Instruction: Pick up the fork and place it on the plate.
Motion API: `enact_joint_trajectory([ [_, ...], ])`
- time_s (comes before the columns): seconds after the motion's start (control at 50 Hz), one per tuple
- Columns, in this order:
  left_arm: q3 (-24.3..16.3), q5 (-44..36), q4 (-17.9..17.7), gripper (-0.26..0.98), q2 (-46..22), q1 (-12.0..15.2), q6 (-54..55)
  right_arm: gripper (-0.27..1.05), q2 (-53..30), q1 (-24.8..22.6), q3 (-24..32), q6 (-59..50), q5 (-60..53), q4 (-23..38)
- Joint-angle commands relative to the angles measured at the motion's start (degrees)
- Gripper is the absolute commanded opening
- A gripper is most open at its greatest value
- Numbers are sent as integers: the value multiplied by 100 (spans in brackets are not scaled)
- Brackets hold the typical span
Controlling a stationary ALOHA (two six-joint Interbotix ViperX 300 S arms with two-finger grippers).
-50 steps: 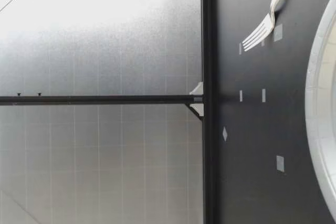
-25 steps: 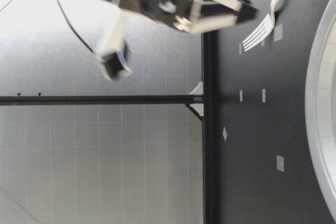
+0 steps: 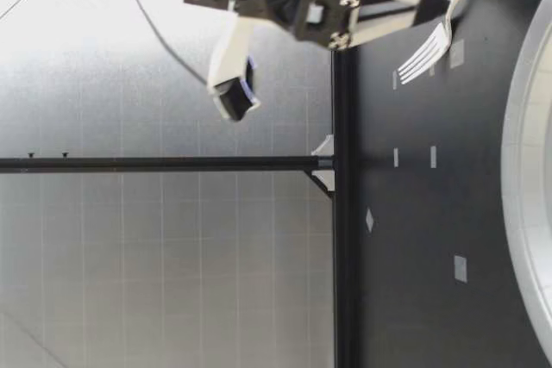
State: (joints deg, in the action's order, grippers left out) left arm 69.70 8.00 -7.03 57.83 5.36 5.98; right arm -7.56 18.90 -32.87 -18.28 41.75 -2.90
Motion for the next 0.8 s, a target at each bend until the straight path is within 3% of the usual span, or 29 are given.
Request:
enact_joint_trajectory([
  [0.0,-62,-62,9,64,-18,0,-18,52,44,53,62,0,-114,0],
  [0.38,35,-88,9,64,-9,0,-9,51,-114,79,62,-70,-281,0],
  [0.78,114,-88,9,64,0,0,-18,24,-193,88,62,-79,-325,9],
])
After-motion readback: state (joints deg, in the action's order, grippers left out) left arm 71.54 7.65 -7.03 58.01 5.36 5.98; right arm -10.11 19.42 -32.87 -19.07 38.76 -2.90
